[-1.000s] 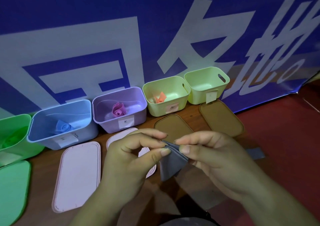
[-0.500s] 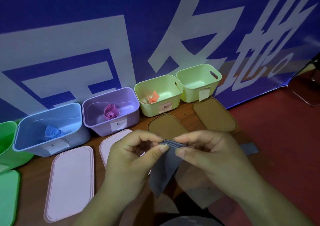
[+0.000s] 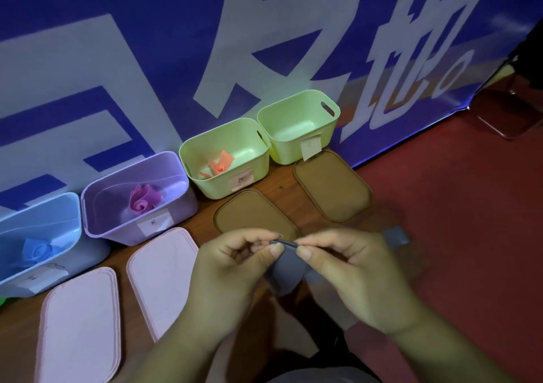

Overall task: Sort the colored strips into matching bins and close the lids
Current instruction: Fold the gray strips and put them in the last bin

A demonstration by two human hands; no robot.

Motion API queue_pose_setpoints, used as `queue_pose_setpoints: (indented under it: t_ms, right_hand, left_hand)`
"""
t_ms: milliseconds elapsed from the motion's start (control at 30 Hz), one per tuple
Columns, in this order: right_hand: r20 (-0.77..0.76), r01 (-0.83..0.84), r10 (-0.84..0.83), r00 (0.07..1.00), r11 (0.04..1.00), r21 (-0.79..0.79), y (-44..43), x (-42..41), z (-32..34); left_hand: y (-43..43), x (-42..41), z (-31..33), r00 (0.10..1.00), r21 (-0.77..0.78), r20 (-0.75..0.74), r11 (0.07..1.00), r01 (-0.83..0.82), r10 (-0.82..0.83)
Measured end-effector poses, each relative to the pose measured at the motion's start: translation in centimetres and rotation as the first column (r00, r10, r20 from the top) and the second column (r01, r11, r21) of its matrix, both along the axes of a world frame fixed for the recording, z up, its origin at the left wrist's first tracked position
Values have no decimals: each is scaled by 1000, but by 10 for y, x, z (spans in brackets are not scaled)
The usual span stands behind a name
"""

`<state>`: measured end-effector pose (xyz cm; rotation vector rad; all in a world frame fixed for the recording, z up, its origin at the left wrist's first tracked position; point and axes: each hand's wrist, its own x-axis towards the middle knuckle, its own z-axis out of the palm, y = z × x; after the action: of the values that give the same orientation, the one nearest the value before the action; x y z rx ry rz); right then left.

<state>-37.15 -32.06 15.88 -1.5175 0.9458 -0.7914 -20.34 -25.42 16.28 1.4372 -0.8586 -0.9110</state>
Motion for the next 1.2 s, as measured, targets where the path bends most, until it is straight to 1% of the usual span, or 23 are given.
queue_pose_setpoints:
  t_ms: [67, 100, 167, 233, 300, 367, 500, 633, 767, 833, 1033, 1133, 1200]
  right_hand:
    - [25, 46, -48, 999, 996, 73, -17, -16, -12]
    - [7, 98, -99, 995, 990, 99, -26, -25, -22]
    - [-94, 215, -203, 975, 966, 142, -47, -48, -48]
    - [-215, 288, -247, 945, 940, 183, -64, -72, -81]
    - [-361, 343, -271, 893, 927, 152, -78, -99, -115]
    - [-475, 404, -311, 823, 908, 106, -90, -123, -141]
    - [-575, 544, -406, 710, 835, 82, -115, -156, -174]
    - [-663, 525, -369, 651, 850, 43, -140, -177, -208]
    - [-716, 473, -308, 626, 880, 34, -155, -186, -232]
    - [-745, 467, -299, 596, 884, 19, -161, -186, -238]
    - [-813, 500, -257, 523, 865, 48, -174, -184, -246]
    - [-798, 529, -273, 538, 846, 68, -176, -181, -245]
    - [-760, 543, -298, 578, 835, 86, -175, -177, -236]
  left_hand:
    - [-17, -12, -8, 999, 43, -5, 999, 32, -32]
    - [-25, -18, -14, 999, 68, -8, 997, 43, -43]
    - [-44, -32, -29, 998, 124, -1, 990, 70, -70]
    - [-59, -43, -41, 994, 168, 40, 982, 90, -98]
    - [-76, -55, -55, 990, 213, 78, 972, 101, -120]
    - [-92, -66, -66, 983, 264, 108, 957, 118, -151]
    - [-121, -90, -84, 968, 335, 159, 933, 129, -192]
    - [-143, -111, -92, 971, 396, 130, 908, 134, -200]
    - [-157, -122, -96, 969, 427, 138, 895, 131, -207]
    - [-161, -123, -98, 969, 433, 143, 893, 122, -202]
    - [-163, -119, -107, 977, 443, 124, 891, 100, -172]
    - [-160, -114, -106, 978, 419, 116, 902, 108, -171]
    - [-156, -108, -105, 975, 398, 112, 908, 132, -191]
